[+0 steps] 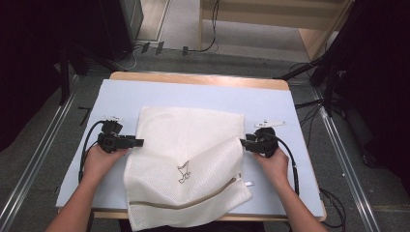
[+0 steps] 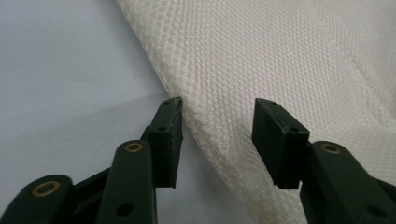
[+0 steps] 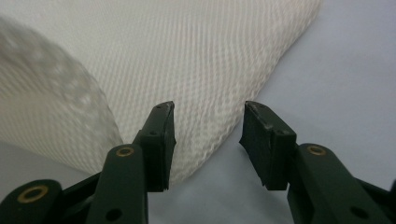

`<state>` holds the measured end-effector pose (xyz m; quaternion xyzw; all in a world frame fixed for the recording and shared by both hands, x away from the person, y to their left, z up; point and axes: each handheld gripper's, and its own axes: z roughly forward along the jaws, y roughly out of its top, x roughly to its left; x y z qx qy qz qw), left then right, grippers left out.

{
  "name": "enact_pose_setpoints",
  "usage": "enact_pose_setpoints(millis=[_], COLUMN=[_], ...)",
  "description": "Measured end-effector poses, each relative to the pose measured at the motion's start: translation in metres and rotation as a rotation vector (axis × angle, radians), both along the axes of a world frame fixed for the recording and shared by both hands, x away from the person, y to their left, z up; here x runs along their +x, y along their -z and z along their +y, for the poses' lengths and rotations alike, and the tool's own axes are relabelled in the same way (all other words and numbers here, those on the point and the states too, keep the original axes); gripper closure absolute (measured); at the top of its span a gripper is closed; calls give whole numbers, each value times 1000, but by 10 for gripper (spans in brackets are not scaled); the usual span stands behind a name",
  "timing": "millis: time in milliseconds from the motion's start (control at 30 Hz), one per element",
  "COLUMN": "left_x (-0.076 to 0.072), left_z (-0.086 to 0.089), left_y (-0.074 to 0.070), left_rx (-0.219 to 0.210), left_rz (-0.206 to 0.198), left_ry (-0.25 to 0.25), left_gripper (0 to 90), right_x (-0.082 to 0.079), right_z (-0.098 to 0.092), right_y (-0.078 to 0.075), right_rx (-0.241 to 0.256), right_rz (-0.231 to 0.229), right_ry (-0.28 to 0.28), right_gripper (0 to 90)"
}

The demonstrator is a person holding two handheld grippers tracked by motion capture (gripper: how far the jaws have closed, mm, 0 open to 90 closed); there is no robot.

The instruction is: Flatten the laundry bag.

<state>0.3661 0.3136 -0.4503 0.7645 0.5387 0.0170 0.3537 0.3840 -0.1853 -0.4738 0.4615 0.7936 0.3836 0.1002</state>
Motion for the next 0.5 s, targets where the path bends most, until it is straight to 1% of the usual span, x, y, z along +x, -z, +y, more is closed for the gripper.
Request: enact_pose_setpoints(millis=[33,67,100,133,167,200,233,267,300,333,367,400,433,467,500], left_x=[0,-1,-1,-1,0,1,2,2,4,5,5,8,8,12,12], left_z=[0,-2,-4,-8,-11,-14,-17,-17,-19,-19,-19,-15,-15,-13,-13], left_y=[0,1,1,2,2,2,2,2,0,-1,-1,-3,-3,-6,-6], left_rx=[0,-17,-12,-12,-9,-6,4,4,15,8,8,-23,-23,-37,-37], left_rz=[0,32,37,44,46,50,54,54,38,27,27,20,20,9,9], left_ry=[0,-2,-2,9,20,32,42,42,53,47,47,28,28,23,23], left_gripper=[609,638,686,729,764,802,839,857,868,870,871,871,872,874,875], right_x=[-1,-3,-3,-4,-5,-6,-6,-5,-4,-2,-2,5,7,11,15], right_z=[2,3,4,5,7,8,9,11,11,11,11,10,9,6,4], right_y=[3,3,3,4,5,5,5,4,4,2,2,-2,-4,-7,-9], right_rx=[-15,-14,-21,-24,-34,-48,-59,-46,-44,-38,-38,-43,-38,-30,-14], right_rz=[1,-9,-14,-20,-38,-58,-60,-45,-32,-18,-18,-10,-30,-35,-29], right_ry=[-5,2,9,14,21,15,12,5,8,0,0,-6,-3,8,11], right_gripper=[537,538,561,613,671,710,757,799,846,871,871,883,884,884,884])
